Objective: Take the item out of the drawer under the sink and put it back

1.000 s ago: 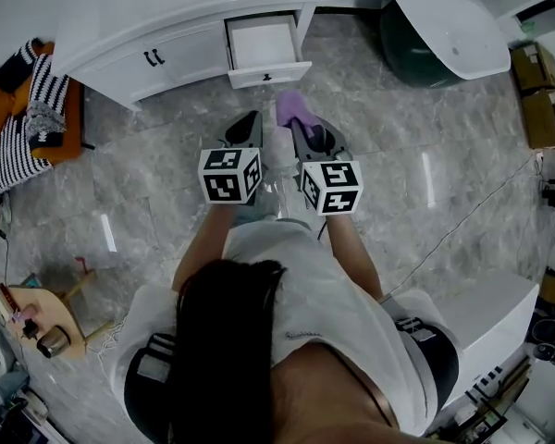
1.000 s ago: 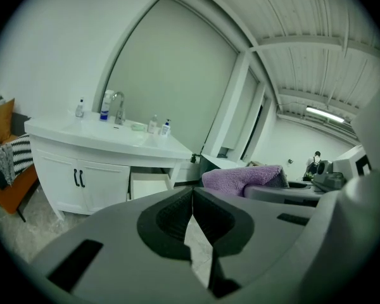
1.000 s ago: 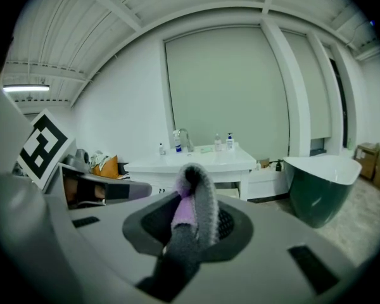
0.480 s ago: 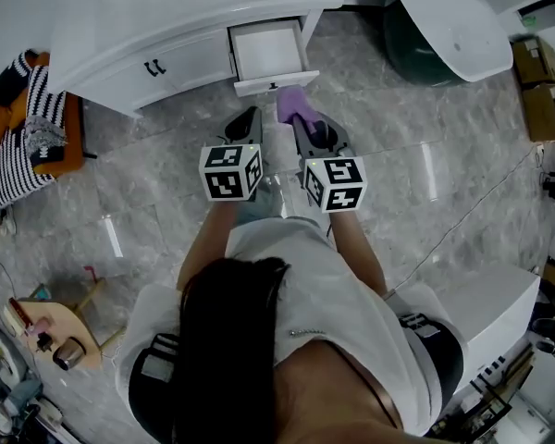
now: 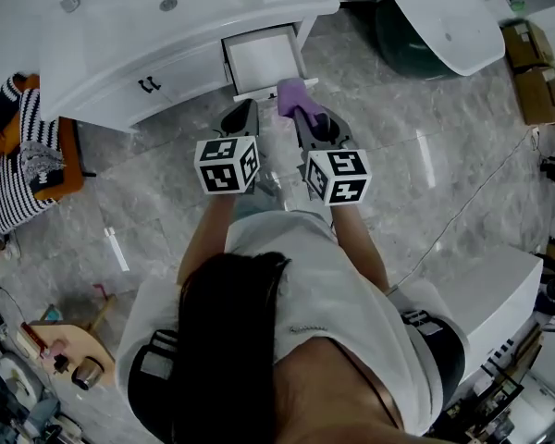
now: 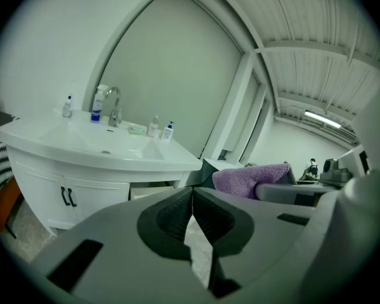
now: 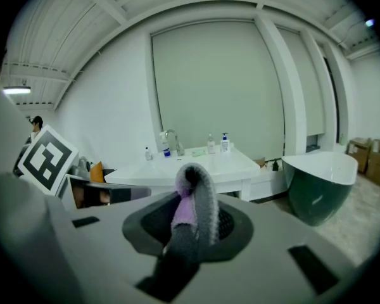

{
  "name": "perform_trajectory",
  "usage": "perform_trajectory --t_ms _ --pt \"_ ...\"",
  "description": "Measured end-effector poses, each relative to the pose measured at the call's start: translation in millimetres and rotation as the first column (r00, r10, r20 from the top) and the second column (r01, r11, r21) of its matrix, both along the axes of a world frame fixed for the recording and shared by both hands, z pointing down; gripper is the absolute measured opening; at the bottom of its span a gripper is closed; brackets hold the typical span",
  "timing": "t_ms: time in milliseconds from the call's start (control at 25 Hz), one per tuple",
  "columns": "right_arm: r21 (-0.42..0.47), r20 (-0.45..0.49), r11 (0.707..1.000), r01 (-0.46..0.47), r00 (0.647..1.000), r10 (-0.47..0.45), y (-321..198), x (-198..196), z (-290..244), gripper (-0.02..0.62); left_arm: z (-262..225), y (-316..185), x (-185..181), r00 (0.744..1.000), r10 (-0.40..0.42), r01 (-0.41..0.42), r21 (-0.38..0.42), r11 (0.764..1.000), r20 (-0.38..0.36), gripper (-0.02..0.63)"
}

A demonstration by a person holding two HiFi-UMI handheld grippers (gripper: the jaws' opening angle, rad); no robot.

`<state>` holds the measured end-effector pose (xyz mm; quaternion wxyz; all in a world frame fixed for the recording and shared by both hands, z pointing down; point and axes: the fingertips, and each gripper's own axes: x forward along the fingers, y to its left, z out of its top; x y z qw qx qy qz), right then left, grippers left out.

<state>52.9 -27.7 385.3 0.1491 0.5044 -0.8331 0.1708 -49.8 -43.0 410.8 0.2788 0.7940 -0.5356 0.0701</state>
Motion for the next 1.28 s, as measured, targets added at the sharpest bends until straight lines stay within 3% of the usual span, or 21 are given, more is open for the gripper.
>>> perform_trajectory --t_ms 560,1120,1280 --pt "-0.034 -0.007 0.998 -0.058 0.998 0.058 -50 -22 11 0.087 1 -51 -25 0.998 0.060 -0.060 -0.006 0.998 0.003 0.006" --pt "-0.010 0.059 0.999 -0.037 0.998 0.037 -81 -29 15 0.087 7 -79 -40 0.999 0.024 -0.024 -0.001 1.000 0.026 0.006" --pt "-0.011 0.028 1.000 -0.025 0.999 0.025 -96 -26 20 0.087 12 -89 -38 0.999 0.013 -0.012 -0.010 1.000 0.034 0.006"
